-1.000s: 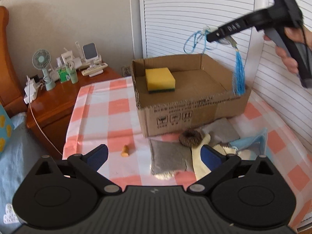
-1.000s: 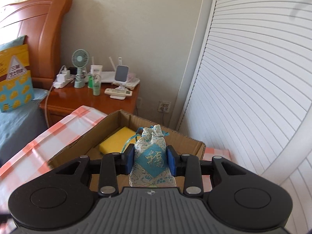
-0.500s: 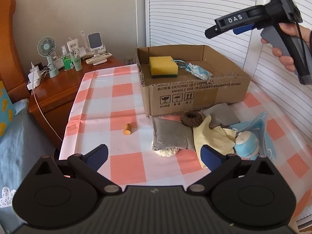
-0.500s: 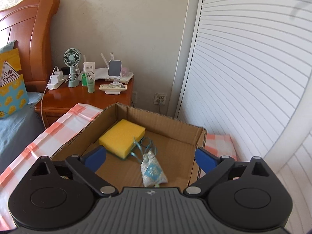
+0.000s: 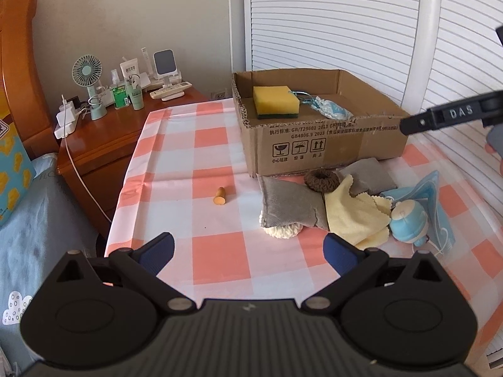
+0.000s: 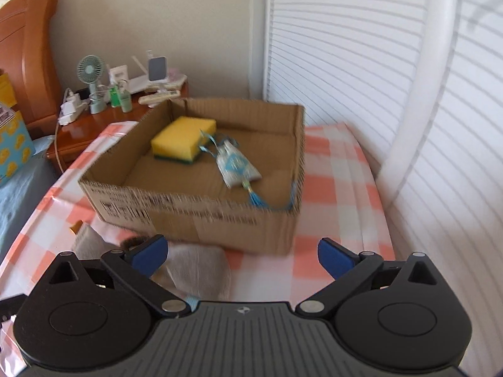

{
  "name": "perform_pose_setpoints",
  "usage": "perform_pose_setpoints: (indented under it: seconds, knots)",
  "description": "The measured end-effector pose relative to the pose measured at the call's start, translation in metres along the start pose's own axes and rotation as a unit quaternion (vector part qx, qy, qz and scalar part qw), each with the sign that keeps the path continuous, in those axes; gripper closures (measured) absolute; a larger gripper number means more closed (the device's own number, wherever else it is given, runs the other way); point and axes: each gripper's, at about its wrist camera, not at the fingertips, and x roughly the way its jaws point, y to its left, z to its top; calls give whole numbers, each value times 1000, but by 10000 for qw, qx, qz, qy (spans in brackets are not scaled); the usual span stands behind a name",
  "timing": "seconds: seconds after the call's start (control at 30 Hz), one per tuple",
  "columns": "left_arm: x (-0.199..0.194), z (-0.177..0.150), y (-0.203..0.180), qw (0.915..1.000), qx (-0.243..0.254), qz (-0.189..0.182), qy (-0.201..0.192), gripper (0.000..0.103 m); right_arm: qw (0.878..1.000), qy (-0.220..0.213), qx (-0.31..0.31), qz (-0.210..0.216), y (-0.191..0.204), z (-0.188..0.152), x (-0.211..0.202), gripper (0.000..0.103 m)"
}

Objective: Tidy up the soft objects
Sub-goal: 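Move the right tool back to the blue cartoon keychain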

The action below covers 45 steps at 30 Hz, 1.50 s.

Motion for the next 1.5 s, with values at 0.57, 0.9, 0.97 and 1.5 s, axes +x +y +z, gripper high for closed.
perform_pose_setpoints:
  seconds: [0.57,0.9,0.97,1.5]
  knots:
    - [4,-11,8,9998,-179,42,92,2,9990,234,331,-205,-15,-63,-31,0]
    - [13,-13,-2,9997,-81,-59,217,2,9963,-42,-429,746,22,-72,-44,0]
    - [16,-14,-3,9996,-85,-64,245,2,9938,-88,-658,893,33,-72,-41,0]
    - [42,-14,11,9987,-71,146,474,2,9848,268,-1011,1389,56,-82,-5,1]
